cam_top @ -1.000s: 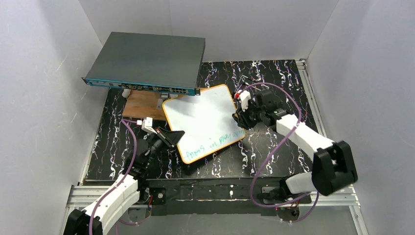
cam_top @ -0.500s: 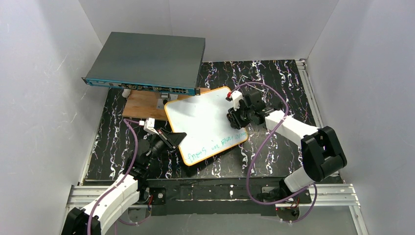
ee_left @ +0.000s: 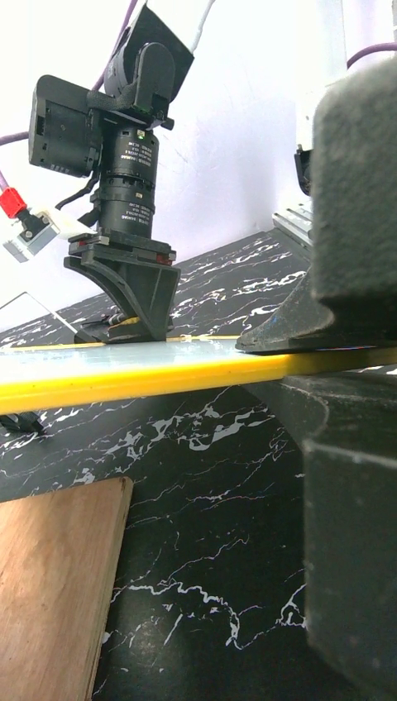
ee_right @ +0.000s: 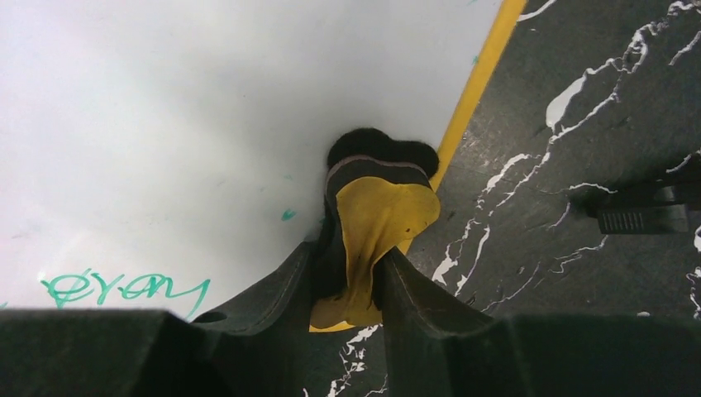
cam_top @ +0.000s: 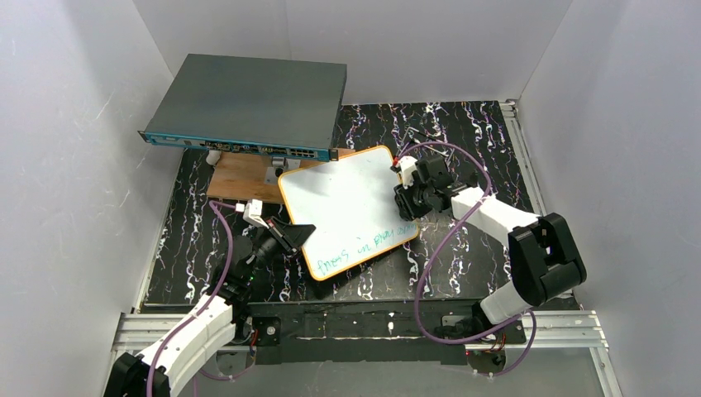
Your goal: Erase the whiteboard
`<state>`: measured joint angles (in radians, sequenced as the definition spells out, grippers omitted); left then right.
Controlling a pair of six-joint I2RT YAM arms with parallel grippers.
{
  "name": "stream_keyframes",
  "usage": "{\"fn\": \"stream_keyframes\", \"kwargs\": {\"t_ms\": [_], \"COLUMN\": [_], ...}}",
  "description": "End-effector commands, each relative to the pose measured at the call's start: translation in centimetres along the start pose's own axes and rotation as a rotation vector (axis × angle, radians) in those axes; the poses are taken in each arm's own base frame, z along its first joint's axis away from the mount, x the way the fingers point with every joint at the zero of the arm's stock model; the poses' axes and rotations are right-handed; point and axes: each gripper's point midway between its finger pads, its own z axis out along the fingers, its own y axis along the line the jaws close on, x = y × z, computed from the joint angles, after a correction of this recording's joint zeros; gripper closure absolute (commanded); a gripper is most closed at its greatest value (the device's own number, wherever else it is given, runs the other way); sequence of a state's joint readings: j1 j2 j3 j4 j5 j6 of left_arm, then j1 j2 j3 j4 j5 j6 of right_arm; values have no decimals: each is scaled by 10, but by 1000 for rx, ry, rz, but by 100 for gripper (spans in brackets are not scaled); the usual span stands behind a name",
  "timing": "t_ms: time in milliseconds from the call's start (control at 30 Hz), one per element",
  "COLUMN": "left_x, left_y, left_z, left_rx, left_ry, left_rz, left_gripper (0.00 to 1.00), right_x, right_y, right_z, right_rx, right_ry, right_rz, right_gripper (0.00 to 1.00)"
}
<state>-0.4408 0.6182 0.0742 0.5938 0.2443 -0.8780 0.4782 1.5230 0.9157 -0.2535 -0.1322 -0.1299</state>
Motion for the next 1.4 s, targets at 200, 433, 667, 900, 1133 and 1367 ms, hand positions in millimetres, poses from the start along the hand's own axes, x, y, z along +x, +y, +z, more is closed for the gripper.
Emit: {"fn": "stream_keyframes", "kwargs": {"t_ms": [200,433,667,900,1133,1367], "left_x": [30,30,31,33,39,42], "left_y": [5,4,0,-6,-9,-9], "left_z": [-7,-8,-8,-6,-5,-6], "left_rx": [31,40,60,76,89,92], "left_ry": [152,150,158,170,196,207], "left_rz": [162,180,213,261,273,280], "left_gripper": [100,100,100,100,100,100], "right_x": [15,9,19,33,4,-41], "right_y": [89,21,-1,77,45,-10], "right_z": [-17,-9,-4,-21,-22,-24], "right_rx": [-310,-62,-13,-357,-220,-87], "right_ry": [51,70,122,141,42,-34], "right_rz": [-163,-27,42,-27,-3,50], "right_gripper": [99,99,99,99,99,99]}}
